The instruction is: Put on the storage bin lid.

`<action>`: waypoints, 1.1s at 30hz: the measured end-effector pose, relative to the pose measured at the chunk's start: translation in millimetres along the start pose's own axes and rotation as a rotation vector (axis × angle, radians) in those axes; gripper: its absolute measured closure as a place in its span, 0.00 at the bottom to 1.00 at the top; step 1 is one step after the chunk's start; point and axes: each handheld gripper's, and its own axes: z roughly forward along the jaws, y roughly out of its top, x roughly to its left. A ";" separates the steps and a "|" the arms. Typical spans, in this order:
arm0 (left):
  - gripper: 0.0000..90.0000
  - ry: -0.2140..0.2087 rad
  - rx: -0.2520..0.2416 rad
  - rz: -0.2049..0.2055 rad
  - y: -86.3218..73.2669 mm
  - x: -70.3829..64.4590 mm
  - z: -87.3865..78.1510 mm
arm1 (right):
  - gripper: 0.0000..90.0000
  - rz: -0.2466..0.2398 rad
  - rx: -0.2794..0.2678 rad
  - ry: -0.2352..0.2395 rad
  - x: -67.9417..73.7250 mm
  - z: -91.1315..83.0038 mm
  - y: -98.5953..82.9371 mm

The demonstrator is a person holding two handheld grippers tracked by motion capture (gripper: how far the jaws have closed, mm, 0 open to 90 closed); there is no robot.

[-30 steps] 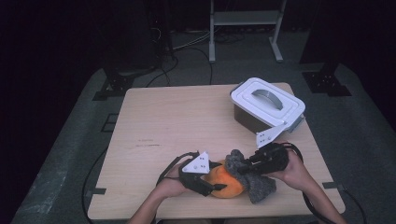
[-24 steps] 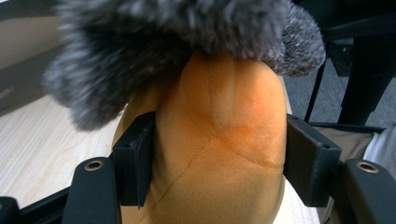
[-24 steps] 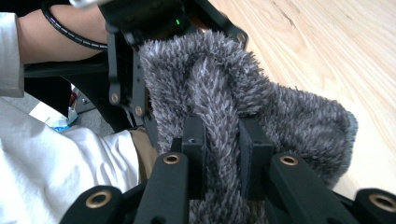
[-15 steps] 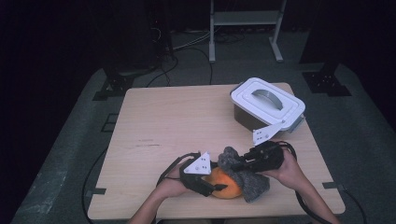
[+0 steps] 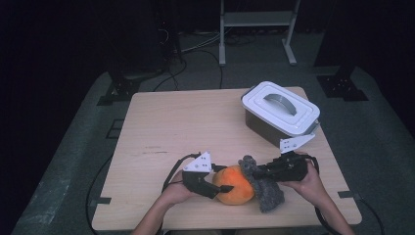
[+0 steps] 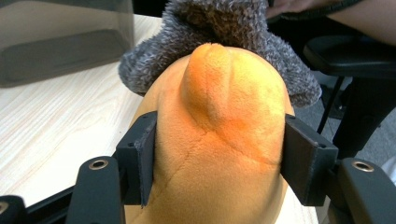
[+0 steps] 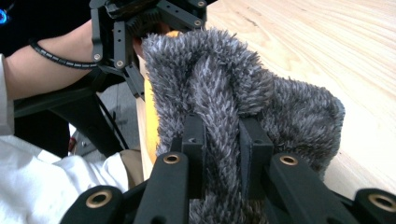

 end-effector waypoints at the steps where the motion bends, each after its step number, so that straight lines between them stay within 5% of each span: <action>1: 0.40 0.005 0.002 -0.013 1.0 1.4 -1.3 | 0.83 0.005 -0.010 -0.004 -1.3 -0.6 -2.5; 9: 0.42 0.063 -0.015 -0.039 4.3 7.4 -20.0 | 0.83 0.052 0.016 -0.036 -11.1 4.5 -21.6; 17: 0.41 0.053 0.003 -0.026 3.5 4.0 -12.5 | 0.83 -0.007 -0.012 -0.017 -1.9 13.3 4.9; 25: 0.41 0.051 -0.007 -0.051 -2.7 9.2 -13.4 | 0.83 0.045 -0.035 0.016 -9.9 19.2 -12.2; 31: 0.40 0.044 -0.034 -0.097 -8.7 13.6 -16.9 | 0.83 0.051 -0.034 -0.028 -11.7 13.2 -15.2; 33: 0.40 0.039 -0.042 -0.102 -11.2 14.1 -16.7 | 0.83 0.036 -0.077 -0.019 -8.8 13.5 -11.1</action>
